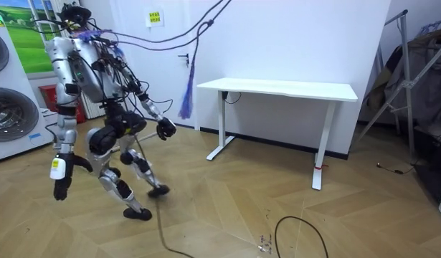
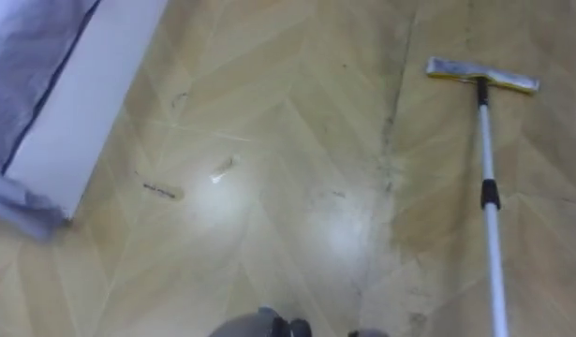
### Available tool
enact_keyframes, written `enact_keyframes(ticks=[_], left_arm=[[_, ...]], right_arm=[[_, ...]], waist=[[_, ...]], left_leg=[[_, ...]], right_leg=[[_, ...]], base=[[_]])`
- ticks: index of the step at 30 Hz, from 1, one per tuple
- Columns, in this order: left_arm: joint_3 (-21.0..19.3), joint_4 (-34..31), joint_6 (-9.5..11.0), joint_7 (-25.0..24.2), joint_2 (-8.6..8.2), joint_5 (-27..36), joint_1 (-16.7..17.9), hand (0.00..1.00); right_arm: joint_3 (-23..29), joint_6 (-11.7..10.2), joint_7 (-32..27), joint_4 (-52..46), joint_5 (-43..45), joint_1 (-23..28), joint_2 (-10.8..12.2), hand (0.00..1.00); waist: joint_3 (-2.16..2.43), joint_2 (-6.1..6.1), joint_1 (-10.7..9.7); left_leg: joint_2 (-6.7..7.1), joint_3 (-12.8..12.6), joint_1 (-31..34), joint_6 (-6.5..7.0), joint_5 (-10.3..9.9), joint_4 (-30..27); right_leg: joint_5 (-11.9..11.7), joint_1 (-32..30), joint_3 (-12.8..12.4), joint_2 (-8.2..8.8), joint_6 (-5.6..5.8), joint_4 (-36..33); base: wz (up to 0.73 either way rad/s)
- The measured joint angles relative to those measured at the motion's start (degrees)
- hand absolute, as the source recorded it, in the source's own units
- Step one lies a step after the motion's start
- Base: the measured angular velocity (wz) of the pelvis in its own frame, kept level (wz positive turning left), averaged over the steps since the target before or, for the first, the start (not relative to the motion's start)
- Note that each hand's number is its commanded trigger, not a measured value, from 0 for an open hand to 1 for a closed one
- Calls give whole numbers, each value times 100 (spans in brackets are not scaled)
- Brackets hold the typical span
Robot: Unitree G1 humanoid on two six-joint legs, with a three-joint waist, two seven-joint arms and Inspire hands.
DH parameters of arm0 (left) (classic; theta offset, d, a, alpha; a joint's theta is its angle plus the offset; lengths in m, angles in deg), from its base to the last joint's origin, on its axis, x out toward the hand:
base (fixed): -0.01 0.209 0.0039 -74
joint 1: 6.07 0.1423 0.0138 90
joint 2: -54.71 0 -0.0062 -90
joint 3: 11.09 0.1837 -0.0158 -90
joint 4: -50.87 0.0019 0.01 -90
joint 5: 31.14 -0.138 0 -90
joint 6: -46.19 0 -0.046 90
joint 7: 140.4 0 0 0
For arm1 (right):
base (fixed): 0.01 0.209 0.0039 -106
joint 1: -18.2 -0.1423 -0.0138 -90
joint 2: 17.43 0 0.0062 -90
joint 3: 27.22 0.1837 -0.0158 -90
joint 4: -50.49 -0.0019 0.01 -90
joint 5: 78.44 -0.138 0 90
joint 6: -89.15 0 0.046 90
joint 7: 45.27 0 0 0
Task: Mop floor
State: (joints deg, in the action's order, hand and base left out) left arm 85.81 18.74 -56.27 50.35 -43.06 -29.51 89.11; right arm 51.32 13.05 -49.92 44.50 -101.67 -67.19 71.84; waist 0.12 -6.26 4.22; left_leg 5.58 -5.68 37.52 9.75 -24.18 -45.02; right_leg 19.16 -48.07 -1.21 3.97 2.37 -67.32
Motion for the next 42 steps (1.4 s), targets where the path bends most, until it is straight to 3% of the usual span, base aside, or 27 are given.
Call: enact_keyframes(ticks=[2, 3, 5, 7, 8, 9, 10, 11, 12, 14, 15, 16, 18, 19, 20, 21, 23, 24, 26, 27, 29, 32, 35, 38, 40, 41, 42], left_arm=[[-3, 10, -41, -4, -64, -72, 16, 0], [-2, 19, -93, -6, -96, -126, 44, 0], [-24, 40, -185, 20, -96, -119, 147, 0], [-25, 64, -353, 71, -85, -103, 141, 0], [-23, 65, -377, 170, -20, 43, 85, 0], [-13, 48, -372, 264, 62, 293, 68, 0], [-2, 35, -364, 305, 89, 434, 73, 0], [12, -2, -361, 364, 153, 702, 90, 0], [36, -75, -362, 397, 199, 802, 115, 0], [29, -163, -352, 402, 230, 786, 147, 0], [31, -166, -350, 386, 228, 786, 190, 0], [33, -183, -351, 367, 225, 775, 219, 0], [14, -254, -355, 208, 216, 687, 337, 0], [11, -258, -356, 177, 212, 643, 308, 0], [1, -256, -359, 95, 203, 599, 294, 0], [-11, -234, -364, 33, 191, 474, 174, 0], [-10, -232, -363, -2, 172, 236, 64, 0], [-5, -283, -331, -31, 150, 138, 66, 0], [4, -211, -249, -35, 98, 98, 105, 0], [-7, -222, -222, -61, 62, 94, 216, 0], [3, -207, -216, -126, 26, 56, 264, 0], [3, -199, -172, -122, 28, 53, 263, 0], [7, -174, -193, -115, 0, 55, 380, 0], [-14, -139, -447, -57, -41, 68, 523, 0], [-3, -142, -579, 24, -44, 227, 558, 0], [6, -122, -618, 37, 11, 415, 525, 0], [28, -126, -620, 78, 66, 546, 427, 0]], right_arm=[[111, 85, -23, 0, 46, -8, 142, 100], [167, 158, -16, 0, 94, -68, 179, 100], [279, 382, -19, -2, 274, -300, 156, 100], [339, 575, -34, 33, 362, -682, 18, 100], [336, 632, -23, 66, 423, -1096, -84, 100], [305, 621, -16, 64, 525, -1525, -194, 100], [253, 603, -8, 52, 530, -1734, -257, 100], [128, 558, 17, -24, 561, -2153, -354, 100], [88, 478, 65, -146, 552, -2537, -422, 100], [84, 339, 177, -167, 553, -3046, -461, 100], [79, 295, 272, -170, 521, -3299, -461, 100], [77, 284, 305, -173, 492, -3350, -461, 100], [-8, 241, 360, -182, 373, -3244, -482, 100], [-23, 241, 362, -183, 363, -3155, -487, 100], [-27, 231, 361, -160, 329, -2945, -516, 100], [-24, 187, 362, -107, 294, -2626, -558, 100], [-52, 112, 365, 109, 303, -2046, -567, 100], [-86, 105, 321, 211, 314, -1588, -579, 100], [-102, 95, 250, 216, 321, -928, -575, 100], [-103, 94, 187, 206, 348, -559, -558, 100], [-87, 90, 103, 75, 352, -181, -519, 100], [-15, 63, -4, 35, 315, -128, -246, 100], [-16, 150, -42, -6, 342, -134, 38, 100], [84, 512, -35, -169, 522, -232, 103, 100], [143, 641, -69, -143, 554, -393, 40, 100], [140, 727, -80, -95, 578, -702, -21, 100], [142, 749, -95, -74, 640, -1079, -108, 100]], waist=[[-29, 43, -32], [-38, 55, -37], [-70, 145, -11], [-74, 181, 115], [-131, 294, 220], [-176, 409, 367], [-175, 469, 426], [-161, 642, 529], [-169, 776, 622], [-209, 836, 794], [-252, 917, 894], [-253, 936, 920], [-238, 931, 949], [-222, 911, 932], [-172, 797, 867], [-173, 684, 771], [-142, 561, 648], [-92, 478, 582], [-26, 343, 458], [19, 205, 350], [51, -18, 135], [22, -34, -36], [-33, 107, -63], [-89, 272, -66], [-83, 260, -48], [-87, 327, 11], [-115, 392, 95]], left_leg=[[4, -1, -265, -42, -56, 207], [2, -1, -488, -86, -129, 282], [-19, 9, -807, -171, -355, 232], [-128, -25, -874, -317, -527, -225], [-277, -112, -491, -678, -268, -1155], [-446, -183, 32, -973, 385, -2228], [-506, -179, 292, -1053, 836, -2670], [-542, -180, 755, -1093, 1823, -3249], [-581, -156, 1149, -1140, 2425, -3594], [-800, -39, 1617, -998, 2180, -3793], [-829, 31, 1722, -993, 1885, -3406], [-827, 65, 1705, -994, 1757, -3070], [-799, 97, 1297, -908, 1166, -999], [-784, 82, 1194, -863, 1059, -690], [-747, 20, 994, -673, 821, -307], [-689, -76, 890, -397, 737, -173], [-557, -337, 644, -197, 643, -17], [-431, -429, 460, -97, 552, 54], [-236, -474, 151, -11, 384, 170], [-190, -444, 1, 27, 256, 166], [-181, -331, -94, 63, 157, 163], [-172, -281, -189, 51, 129, 318], [-177, -154, -524, -66, 23, 495], [-205, -134, -886, -211, -221, 483], [-281, 29, -962, -370, -456, 217], [-360, -2, -801, -496, -500, -291], [-498, -57, -355, -820, -195, -1274]], right_leg=[[-29, -67, 72, -25, -57, 1020], [-113, 24, 256, 0, -189, 1721], [-297, 249, 535, 7, -408, 2206], [-166, 398, 632, -6, -441, 2011], [-63, 394, 616, -41, -509, 1793], [65, 367, 560, -101, -646, 1546], [131, 360, 541, -129, -692, 1464], [246, 334, 467, -140, -737, 1336], [309, 336, 435, -177, -782, 1318], [337, 415, 439, -349, -801, 1332], [396, 532, 437, -418, -792, 1359], [422, 597, 438, -439, -779, 1394], [583, 956, 489, -448, -671, 1666], [603, 1022, 517, -418, -637, 1759], [619, 1132, 591, -378, -552, 1958], [661, 1250, 617, -314, -449, 2033], [677, 1306, 563, -98, -385, 1783], [587, 1278, 406, 11, -223, 1422], [256, 1177, 273, 133, 31, 774], [-68, 1086, 261, 177, 30, 412], [-403, 871, 219, 157, 25, 62], [-249, 292, 150, 101, 52, 293], [-237, 224, 295, 36, -20, 1697], [-490, 351, 519, 9, -296, 2662], [-435, 527, 705, 33, -372, 2480], [-258, 489, 748, 11, -430, 2243], [-126, 420, 733, -12, -501, 1953]], base=[[-17], [-10], [-6], [-12], [-34], [-36], [-32], [-19], [-16], [-26], [-24], [0], [20], [37], [60], [71], [78], [60], [24], [10], [-8], [-39], [-46], [-12], [20], [12], [6]])
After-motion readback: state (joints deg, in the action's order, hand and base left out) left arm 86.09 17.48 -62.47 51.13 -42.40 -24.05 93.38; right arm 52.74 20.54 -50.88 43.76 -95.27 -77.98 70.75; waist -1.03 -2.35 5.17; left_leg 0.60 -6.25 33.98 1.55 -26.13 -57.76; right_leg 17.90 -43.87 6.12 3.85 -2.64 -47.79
